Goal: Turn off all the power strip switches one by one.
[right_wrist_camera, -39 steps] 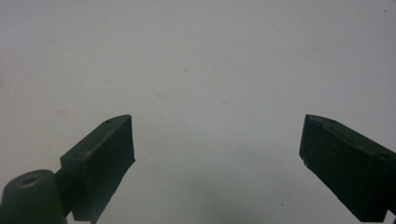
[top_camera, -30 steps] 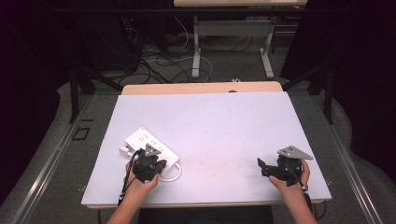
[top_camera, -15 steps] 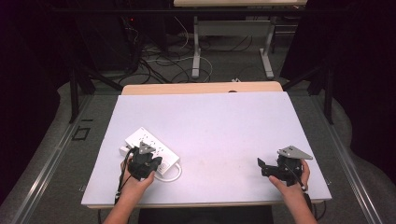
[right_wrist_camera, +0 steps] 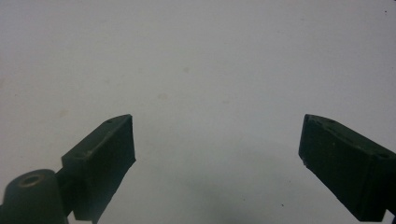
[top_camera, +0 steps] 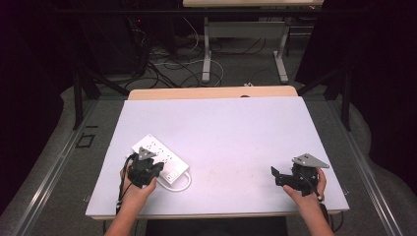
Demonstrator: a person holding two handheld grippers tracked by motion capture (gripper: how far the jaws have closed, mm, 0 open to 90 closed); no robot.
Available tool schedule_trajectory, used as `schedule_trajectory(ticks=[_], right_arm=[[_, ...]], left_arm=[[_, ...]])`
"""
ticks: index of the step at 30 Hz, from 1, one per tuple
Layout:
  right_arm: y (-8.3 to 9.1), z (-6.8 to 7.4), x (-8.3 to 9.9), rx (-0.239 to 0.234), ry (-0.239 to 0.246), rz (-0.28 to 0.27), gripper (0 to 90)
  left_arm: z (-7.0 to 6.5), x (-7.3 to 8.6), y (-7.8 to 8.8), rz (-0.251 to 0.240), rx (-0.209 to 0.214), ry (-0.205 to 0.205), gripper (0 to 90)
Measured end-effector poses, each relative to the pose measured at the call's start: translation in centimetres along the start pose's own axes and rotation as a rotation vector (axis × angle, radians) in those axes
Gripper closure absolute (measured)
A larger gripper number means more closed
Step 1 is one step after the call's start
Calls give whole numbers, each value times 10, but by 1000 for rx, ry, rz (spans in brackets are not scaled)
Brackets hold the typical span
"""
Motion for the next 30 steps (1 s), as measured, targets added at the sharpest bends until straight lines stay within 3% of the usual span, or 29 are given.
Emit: schedule_trajectory(ticks=[14, 30], right_arm=[[0, 0, 0, -3, 5, 0, 99], [-1, -1, 1, -2, 17, 6, 99]], left_arm=[[19, 1, -3, -9, -26, 69, 900], [25, 2, -10, 0, -39, 78, 900]])
Point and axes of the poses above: each handheld gripper's, and its own axes: y roughly backward along the jaws, x roughly out of its underside, z roughly to its left, the point moved 5 cm from there along -y, roughly forward along the jaws, and after that the axes turned 10 degrees about -x, right-handed, at the moved point
